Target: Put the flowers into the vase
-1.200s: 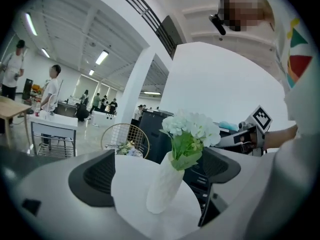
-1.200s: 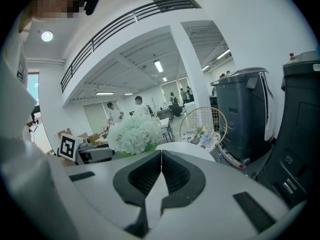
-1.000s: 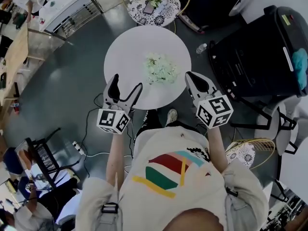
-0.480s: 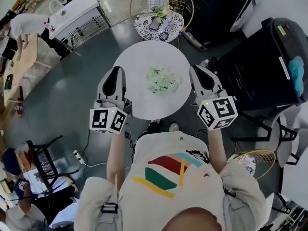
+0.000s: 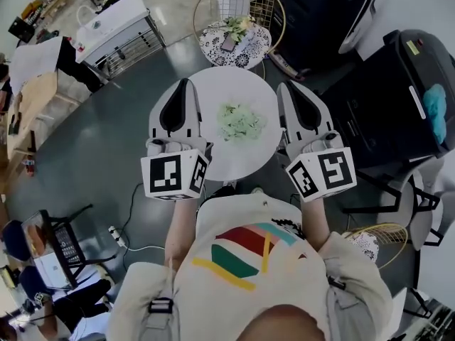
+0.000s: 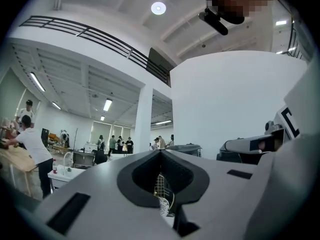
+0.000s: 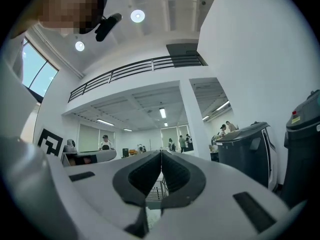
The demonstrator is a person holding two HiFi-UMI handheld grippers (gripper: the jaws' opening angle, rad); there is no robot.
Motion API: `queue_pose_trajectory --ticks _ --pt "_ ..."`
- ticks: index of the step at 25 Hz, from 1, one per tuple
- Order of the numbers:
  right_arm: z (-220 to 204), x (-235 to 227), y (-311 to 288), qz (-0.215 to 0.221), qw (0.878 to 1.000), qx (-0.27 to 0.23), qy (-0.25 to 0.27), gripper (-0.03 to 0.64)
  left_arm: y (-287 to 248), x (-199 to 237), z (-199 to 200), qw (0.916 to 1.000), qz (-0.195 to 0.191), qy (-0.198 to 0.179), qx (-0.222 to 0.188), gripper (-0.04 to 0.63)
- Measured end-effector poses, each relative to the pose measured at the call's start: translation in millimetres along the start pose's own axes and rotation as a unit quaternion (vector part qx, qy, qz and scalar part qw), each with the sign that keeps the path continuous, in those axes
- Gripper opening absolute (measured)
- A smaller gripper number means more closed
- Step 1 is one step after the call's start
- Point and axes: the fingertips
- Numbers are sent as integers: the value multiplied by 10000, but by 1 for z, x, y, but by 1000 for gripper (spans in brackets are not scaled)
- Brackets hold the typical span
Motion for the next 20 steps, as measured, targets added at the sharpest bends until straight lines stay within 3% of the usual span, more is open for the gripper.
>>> queue_pose_trajectory --ticks 9,20 --pt "-16 8 9 -2 9998 208 43 12 1 -11 2 9997 53 -93 -199 8" --pt "-16 18 14 119 9995 257 131 11 7 -9 3 9996 65 -206 -158 8"
Point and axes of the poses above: the fingertips, and each gripper's own axes: y backward along the fingers, x to its left, z out of its top, and after that the axes turned 4 degrees about -z, right-handed
